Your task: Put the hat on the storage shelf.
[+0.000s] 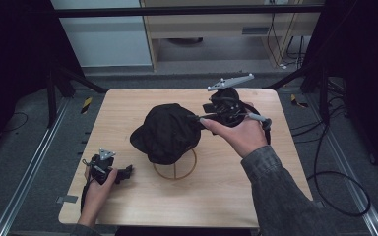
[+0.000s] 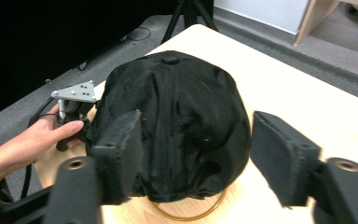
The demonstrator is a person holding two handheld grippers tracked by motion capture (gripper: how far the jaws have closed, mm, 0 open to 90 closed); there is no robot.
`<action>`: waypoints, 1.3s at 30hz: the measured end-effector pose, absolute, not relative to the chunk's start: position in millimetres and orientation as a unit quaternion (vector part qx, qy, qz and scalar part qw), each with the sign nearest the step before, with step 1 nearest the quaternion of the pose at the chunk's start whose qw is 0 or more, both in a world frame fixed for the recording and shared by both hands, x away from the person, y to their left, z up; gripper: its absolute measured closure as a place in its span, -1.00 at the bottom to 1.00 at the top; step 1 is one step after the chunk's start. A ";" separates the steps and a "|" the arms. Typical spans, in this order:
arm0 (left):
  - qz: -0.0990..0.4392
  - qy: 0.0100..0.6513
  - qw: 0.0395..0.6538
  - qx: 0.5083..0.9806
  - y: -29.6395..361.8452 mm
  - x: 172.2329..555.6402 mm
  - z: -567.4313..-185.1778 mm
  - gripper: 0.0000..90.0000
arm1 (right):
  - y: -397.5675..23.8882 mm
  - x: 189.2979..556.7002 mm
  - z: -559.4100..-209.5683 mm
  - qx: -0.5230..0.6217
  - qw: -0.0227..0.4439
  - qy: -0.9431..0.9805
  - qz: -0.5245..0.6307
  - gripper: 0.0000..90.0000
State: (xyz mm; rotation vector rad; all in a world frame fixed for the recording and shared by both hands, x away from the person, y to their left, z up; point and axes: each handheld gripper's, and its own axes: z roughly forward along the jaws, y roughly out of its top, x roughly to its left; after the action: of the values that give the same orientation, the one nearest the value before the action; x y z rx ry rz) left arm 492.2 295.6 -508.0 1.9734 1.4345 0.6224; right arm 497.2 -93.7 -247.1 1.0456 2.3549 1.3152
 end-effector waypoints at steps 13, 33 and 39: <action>0.236 0.544 0.307 0.744 295.2 491.8 -508.1 -1.00 | -134.6 488.6 -249.7 0.388 0.180 0.788 0.444 -0.79; 0.236 0.545 0.305 0.745 295.2 491.4 -508.0 -1.00 | -199.6 486.4 -293.6 0.445 0.230 0.759 0.417 -0.73; 0.236 0.544 0.304 0.746 295.4 491.1 -507.9 -1.00 | -207.9 489.2 -320.0 0.455 0.233 0.753 0.414 -0.73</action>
State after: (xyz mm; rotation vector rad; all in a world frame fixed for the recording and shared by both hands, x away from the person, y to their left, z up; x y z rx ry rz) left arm 491.1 295.4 -507.9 1.9751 1.4408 0.6251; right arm 489.2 -207.9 -320.0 1.2491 2.0681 1.1379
